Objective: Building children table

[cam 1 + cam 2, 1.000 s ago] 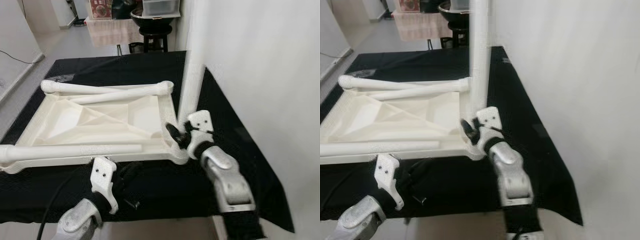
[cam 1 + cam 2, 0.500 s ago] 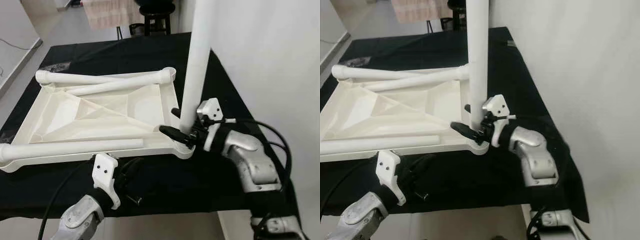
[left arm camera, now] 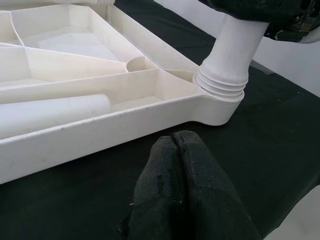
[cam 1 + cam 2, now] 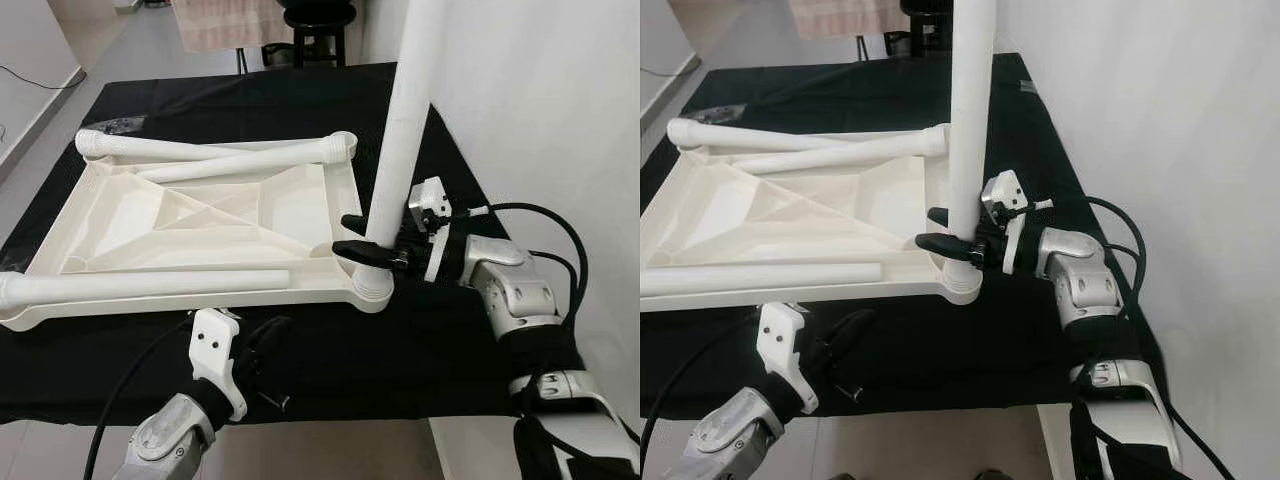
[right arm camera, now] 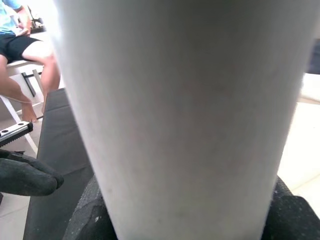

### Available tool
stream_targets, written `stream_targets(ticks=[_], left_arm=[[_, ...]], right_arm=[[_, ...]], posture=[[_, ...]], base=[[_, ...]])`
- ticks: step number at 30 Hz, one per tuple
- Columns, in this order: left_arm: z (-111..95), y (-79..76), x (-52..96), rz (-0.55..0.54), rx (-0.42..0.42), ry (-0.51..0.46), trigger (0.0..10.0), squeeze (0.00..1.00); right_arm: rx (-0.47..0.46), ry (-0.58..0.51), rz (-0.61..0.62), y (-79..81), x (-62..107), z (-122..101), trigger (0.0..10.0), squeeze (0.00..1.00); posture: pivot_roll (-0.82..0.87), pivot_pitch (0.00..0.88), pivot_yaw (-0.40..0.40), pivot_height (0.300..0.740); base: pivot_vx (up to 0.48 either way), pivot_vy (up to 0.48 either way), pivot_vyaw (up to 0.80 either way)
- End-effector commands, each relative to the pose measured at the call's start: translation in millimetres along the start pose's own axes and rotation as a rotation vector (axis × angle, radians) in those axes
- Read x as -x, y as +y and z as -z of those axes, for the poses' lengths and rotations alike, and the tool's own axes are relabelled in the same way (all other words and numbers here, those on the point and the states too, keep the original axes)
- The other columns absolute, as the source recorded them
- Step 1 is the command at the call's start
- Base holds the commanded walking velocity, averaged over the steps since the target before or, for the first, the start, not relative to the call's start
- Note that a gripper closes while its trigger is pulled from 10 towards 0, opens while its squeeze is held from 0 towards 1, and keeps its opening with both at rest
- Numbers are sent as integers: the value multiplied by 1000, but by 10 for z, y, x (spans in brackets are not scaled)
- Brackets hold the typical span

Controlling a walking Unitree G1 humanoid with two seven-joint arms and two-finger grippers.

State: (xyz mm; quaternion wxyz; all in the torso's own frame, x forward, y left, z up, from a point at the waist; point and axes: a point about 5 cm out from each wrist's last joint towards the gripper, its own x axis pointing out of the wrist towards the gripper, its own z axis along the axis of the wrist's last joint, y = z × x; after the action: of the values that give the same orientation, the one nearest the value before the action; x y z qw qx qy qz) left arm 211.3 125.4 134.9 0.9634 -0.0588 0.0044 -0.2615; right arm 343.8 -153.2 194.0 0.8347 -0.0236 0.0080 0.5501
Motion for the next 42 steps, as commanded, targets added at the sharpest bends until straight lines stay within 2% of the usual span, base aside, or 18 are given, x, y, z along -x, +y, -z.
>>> stream_targets(ticks=[1,3,5,6,7,10,16,17,19,20,21,26,27,37,38,40,41,42], left_arm=[[37,8,4,-1,14,5,10000,0],[37,13,2,-2,16,4,10000,0],[37,40,-3,-11,17,4,10000,0],[37,40,-3,-11,17,4,10000,0],[37,50,-5,-14,17,4,10000,0],[52,92,-41,-12,10,10,10000,0],[66,112,-95,-2,8,16,10000,0],[70,115,-107,0,9,17,10000,0],[76,118,-120,-2,11,16,10000,0],[78,119,-124,-5,12,14,10000,0],[79,118,-131,-9,12,11,10000,0],[78,122,-149,-17,13,4,10000,0],[77,121,-150,-15,13,3,10000,0],[79,112,-150,-7,20,4,10000,0],[80,108,-148,-7,21,5,10000,0],[80,105,-147,-7,20,5,10000,0],[78,101,-144,-7,20,5,10000,0],[75,97,-142,-7,19,5,10000,0]], right_arm=[[-39,21,9,35,-7,118,0,0],[-32,46,69,70,-20,196,0,0],[-42,172,574,175,-155,506,0,0],[-42,172,574,175,-155,506,0,0],[-59,220,851,228,-127,602,0,0],[-83,150,793,593,-326,536,0,0],[-73,130,758,531,-415,522,0,0],[-60,138,753,505,-433,515,8471,0],[-53,130,734,500,-462,480,10000,0],[-57,119,726,511,-476,457,10000,0],[-53,98,693,509,-486,413,10000,1000],[12,-47,396,503,-509,69,10000,1000],[33,-65,319,476,-479,-3,10000,0],[73,-75,6,221,-344,-155,10000,0],[40,-54,-47,168,-327,-128,6431,0],[29,-44,-75,153,-316,-115,6431,0],[19,-28,-102,133,-298,-104,0,0],[25,-14,-118,111,-278,-105,0,0]], posture=[[76,150,-32,740],[72,151,-33,740],[63,154,-29,740],[63,154,-29,740],[63,154,-29,740],[43,123,-6,740],[48,103,-10,740],[45,98,-16,740],[34,88,-20,740],[34,88,-20,740],[30,83,-20,740],[26,85,-13,740],[24,89,-10,740],[29,96,-10,740],[35,100,-9,740],[35,100,-9,740],[40,103,-12,740],[42,106,-14,740]], base=[[0,0,0],[0,0,0],[0,0,0],[0,0,0],[0,0,0],[0,0,0],[0,0,0],[0,0,0],[0,0,0],[0,0,0],[0,0,0],[0,0,0],[0,0,0],[0,0,0],[0,0,0],[0,0,0],[0,0,0],[0,0,0]])
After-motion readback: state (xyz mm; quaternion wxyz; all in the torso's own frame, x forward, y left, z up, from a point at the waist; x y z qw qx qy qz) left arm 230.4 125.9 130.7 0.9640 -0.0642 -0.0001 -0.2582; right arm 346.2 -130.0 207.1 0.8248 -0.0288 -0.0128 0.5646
